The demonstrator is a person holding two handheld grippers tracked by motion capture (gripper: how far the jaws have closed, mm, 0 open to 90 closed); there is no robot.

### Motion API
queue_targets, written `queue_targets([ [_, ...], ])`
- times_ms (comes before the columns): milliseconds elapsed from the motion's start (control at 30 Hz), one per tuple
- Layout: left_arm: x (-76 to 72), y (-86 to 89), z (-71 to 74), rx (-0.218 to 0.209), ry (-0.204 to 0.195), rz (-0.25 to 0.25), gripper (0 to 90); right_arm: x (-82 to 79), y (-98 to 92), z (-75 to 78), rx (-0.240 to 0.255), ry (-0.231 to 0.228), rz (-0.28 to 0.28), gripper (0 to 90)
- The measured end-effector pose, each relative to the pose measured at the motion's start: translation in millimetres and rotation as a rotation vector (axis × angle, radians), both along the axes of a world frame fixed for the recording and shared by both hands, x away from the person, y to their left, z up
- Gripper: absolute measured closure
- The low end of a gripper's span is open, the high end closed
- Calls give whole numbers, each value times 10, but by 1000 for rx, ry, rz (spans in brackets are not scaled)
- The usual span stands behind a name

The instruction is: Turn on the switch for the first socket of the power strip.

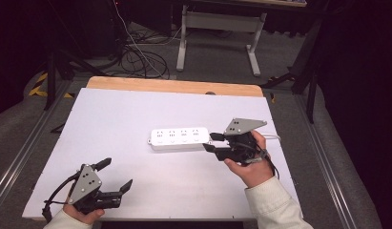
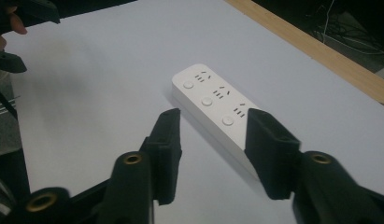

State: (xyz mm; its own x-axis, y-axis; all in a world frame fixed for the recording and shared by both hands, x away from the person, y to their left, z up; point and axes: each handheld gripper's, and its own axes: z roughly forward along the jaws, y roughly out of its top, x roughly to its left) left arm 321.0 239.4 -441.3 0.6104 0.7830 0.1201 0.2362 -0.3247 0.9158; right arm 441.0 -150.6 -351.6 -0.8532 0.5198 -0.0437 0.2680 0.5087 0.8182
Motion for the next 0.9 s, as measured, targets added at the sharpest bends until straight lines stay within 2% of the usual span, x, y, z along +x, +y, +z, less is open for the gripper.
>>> queue_targets([
  [33,2,0,-1,-1,1,0,102,30,19,-11,24,18,12,714],
  [67,2,0,-1,-1,1,0,102,30,19,-11,24,18,12,714],
  [100,2,0,-2,-2,4,0,101,56,59,-16,-1,17,12,814],
  [167,3,0,-4,-2,5,1,102,84,104,-28,-35,5,-4,881],
  [233,-2,5,-9,1,6,5,102,132,146,-52,-48,3,-11,900],
  [333,-12,13,-10,-7,9,11,102,198,184,-87,-50,3,-19,900],
  [367,-14,19,-7,-5,6,13,102,266,217,-116,-38,11,-21,900],
  [500,-31,35,-7,0,2,22,103,366,270,-155,-25,27,-31,900],
  [900,-47,46,-11,2,3,32,103,647,361,-346,-63,46,-97,900],
])
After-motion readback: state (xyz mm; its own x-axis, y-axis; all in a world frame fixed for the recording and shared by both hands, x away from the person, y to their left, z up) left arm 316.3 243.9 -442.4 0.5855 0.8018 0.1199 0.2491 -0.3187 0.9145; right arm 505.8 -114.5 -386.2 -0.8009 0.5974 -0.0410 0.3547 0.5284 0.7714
